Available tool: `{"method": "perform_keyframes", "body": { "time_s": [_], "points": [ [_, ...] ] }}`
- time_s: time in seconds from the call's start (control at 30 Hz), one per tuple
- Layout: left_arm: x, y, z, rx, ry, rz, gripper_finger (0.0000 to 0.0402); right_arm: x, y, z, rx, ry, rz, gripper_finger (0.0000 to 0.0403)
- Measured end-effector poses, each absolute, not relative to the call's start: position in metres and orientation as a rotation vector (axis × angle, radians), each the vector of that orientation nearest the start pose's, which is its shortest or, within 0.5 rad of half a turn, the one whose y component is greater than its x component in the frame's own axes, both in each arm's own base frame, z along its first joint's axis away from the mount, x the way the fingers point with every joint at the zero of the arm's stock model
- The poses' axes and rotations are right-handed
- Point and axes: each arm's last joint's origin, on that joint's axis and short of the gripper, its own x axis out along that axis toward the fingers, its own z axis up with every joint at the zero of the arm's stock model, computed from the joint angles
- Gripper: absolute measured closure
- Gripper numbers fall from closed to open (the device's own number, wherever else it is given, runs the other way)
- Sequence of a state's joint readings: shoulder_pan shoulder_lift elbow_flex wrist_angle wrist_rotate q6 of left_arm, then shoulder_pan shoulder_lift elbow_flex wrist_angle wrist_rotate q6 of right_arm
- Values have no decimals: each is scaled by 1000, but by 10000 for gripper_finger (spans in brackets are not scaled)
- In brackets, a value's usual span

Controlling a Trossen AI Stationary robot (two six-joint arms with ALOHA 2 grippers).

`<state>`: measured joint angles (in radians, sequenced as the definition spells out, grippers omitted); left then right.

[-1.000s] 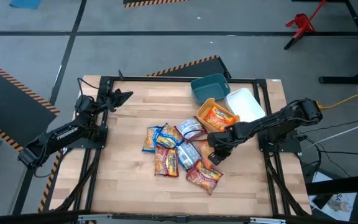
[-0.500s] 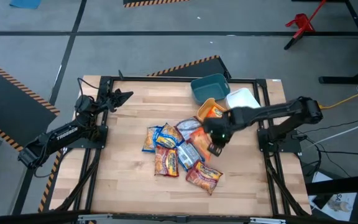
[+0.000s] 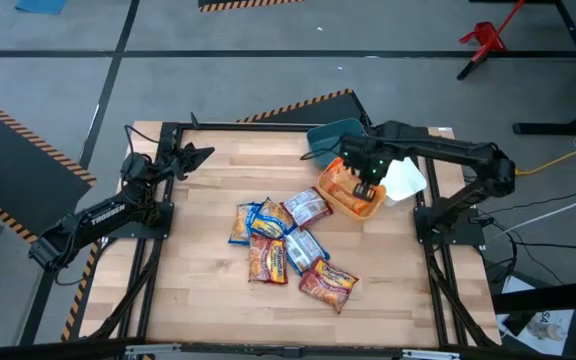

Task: Sort Maruchan noodles
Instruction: Put the orange noodle pack into the yellow bin, then put the top red noodle pack into the blue bin

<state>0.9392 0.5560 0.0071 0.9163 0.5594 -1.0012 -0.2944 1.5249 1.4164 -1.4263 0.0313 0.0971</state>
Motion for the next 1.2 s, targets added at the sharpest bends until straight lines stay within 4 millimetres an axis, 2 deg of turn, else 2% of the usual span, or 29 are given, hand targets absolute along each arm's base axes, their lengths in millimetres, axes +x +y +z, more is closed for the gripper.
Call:
{"method": "perform_keyframes", "body": {
  "time_s": [0.27, 0.57, 0.87, 1.03, 1.2],
  "points": [
    [85, 90, 199, -736, -423, 206, 401, 241, -91, 286, 188, 1589, -234, 403],
    [85, 90, 199, -725, -419, 209, 401, 234, -86, 247, 254, 1650, -181, 403],
    [85, 90, 199, -723, -419, 210, 401, 237, -87, 237, 272, 1603, -204, 395],
    [85, 90, 198, -722, -418, 210, 401, 240, -87, 237, 275, 1577, -199, 364],
    [85, 90, 199, -723, -417, 207, 401, 240, -88, 240, 263, 1576, -205, 294]
  ]
}}
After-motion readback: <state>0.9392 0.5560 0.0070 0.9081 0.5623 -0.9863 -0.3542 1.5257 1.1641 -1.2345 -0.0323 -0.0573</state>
